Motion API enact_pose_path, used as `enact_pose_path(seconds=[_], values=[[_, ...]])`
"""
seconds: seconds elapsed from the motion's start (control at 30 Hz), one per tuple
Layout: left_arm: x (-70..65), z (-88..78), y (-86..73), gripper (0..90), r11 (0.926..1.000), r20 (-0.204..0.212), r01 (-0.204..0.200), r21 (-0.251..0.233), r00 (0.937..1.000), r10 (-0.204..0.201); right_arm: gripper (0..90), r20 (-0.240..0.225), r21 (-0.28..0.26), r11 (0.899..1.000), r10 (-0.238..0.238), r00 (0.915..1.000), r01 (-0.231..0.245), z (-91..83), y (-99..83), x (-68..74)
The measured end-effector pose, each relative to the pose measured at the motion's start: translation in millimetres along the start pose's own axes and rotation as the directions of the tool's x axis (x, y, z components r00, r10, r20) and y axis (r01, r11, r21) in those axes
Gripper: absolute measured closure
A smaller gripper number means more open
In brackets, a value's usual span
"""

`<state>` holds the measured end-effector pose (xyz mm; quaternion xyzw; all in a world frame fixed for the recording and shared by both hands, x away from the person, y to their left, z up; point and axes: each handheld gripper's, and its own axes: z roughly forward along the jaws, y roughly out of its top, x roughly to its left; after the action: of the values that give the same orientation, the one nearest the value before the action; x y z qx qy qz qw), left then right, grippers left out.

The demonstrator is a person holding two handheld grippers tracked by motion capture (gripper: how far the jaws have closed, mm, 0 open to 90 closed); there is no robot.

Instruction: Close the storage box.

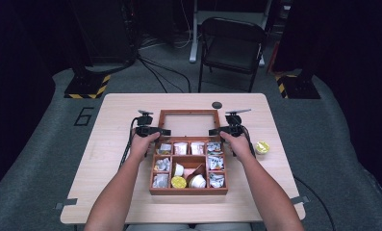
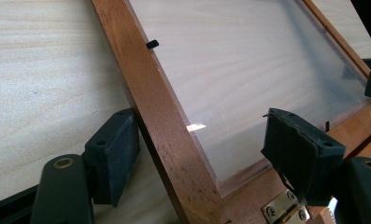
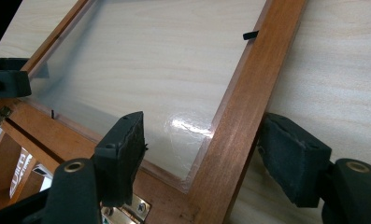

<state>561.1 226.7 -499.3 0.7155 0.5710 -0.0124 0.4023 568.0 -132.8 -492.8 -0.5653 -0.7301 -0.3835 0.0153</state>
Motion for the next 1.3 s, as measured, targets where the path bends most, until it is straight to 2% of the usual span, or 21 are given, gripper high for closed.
enact_pose_path(seconds=[0.03,0.2,0.23,0.3,0.33,0.37,0.47,0.53,0.63,0.7,0.73,0.8,0.97,1.03,1.13,1.17,1.3], values=[[-0.5,0.1,0.0,27.0,1.0000,-0.001,0.005,-0.001,1.0000,-0.005,31.5,-0.003,0.002,1.000,0.011,0.9999,-0.011,0.2,0.1,0.3],[-1.1,-0.5,0.2,27.2,1.0000,-0.005,0.002,-0.004,1.0000,-0.002,31.8,0.002,-0.004,1.000,0.008,1.0000,-0.008,0.2,0.2,0.7],[-0.6,-1.2,0.3,27.4,1.0000,-0.005,-0.007,-0.003,1.0000,0.007,32.4,0.002,-0.002,1.000,0.021,0.9998,-0.021,-0.6,0.3,1.8],[-1.2,-2.5,0.9,28.3,0.9999,-0.008,-0.012,-0.010,0.9999,0.012,32.6,0.004,-0.015,1.000,0.009,1.0000,-0.009,-1.9,0.9,2.4],[-3.0,-2.9,1.0,29.4,0.9998,-0.015,-0.002,-0.021,0.9999,0.001,32.7,0.005,-0.017,1.000,-0.002,1.0000,0.002,-2.9,1.3,2.4],[-2.8,-4.4,1.7,30.2,0.9996,-0.020,-0.021,-0.018,0.9996,0.021,32.8,0.001,-0.016,1.000,0.017,0.9999,-0.017,-4.4,1.6,4.0],[-5.0,-7.9,2.8,31.7,0.9992,-0.018,-0.017,-0.036,0.9997,0.016,32.8,-0.004,-0.046,0.999,0.010,0.9999,-0.010,-7.1,2.6,4.5],[-5.6,-10.3,3.4,31.9,0.9987,-0.014,-0.019,-0.047,0.9997,0.018,32.8,0.005,-0.055,0.998,-0.005,1.0000,0.006,-9.0,3.8,6.7],[-8.4,-13.2,3.9,32.1,0.9975,-0.010,-0.010,-0.071,0.9999,0.009,32.7,0.046,-0.041,0.998,-0.052,0.9976,0.054,-11.3,7.3,13.1],[-8.4,-17.2,5.2,32.6,0.9972,-0.007,-0.028,-0.070,0.9996,0.028,32.7,0.067,-0.035,0.996,-0.081,0.9945,0.083,-13.5,8.9,16.9],[-8.5,-19.1,5.9,33.1,0.9965,-0.006,-0.036,-0.076,0.9993,0.036,32.8,0.067,-0.037,0.995,-0.087,0.9940,0.089,-15.1,9.7,18.2],[-10.7,-22.6,6.3,33.9,0.9954,0.007,-0.017,-0.094,0.9998,0.017,34.0,0.057,-0.053,0.995,-0.082,0.9950,0.085,-18.8,10.4,18.9],[-15.8,-31.8,7.1,34.4,0.9928,0.010,-0.043,-0.112,0.9990,0.045,36.1,0.043,-0.086,0.992,-0.087,0.9952,0.091,-28.1,11.1,22.5],[-18.7,-35.1,7.2,34.3,0.9910,0.000,-0.068,-0.115,0.9977,0.068,37.9,0.042,-0.095,0.990,-0.099,0.9942,0.103,-32.1,11.1,23.7],[-22.4,-40.0,6.9,34.3,0.9897,0.005,-0.069,-0.125,0.9975,0.070,39.5,0.038,-0.104,0.988,-0.108,0.9934,0.112,-37.7,10.6,25.8],[-21.8,-42.1,7.3,34.3,0.9883,0.004,-0.095,-0.120,0.9954,0.096,40.1,0.037,-0.108,0.988,-0.111,0.9932,0.114,-39.4,10.3,26.7],[-26.7,-47.4,6.7,34.2,0.9864,0.006,-0.099,-0.131,0.9949,0.101,41.7,0.029,-0.115,0.985,-0.127,0.9914,0.130,-46.1,9.2,28.8]])
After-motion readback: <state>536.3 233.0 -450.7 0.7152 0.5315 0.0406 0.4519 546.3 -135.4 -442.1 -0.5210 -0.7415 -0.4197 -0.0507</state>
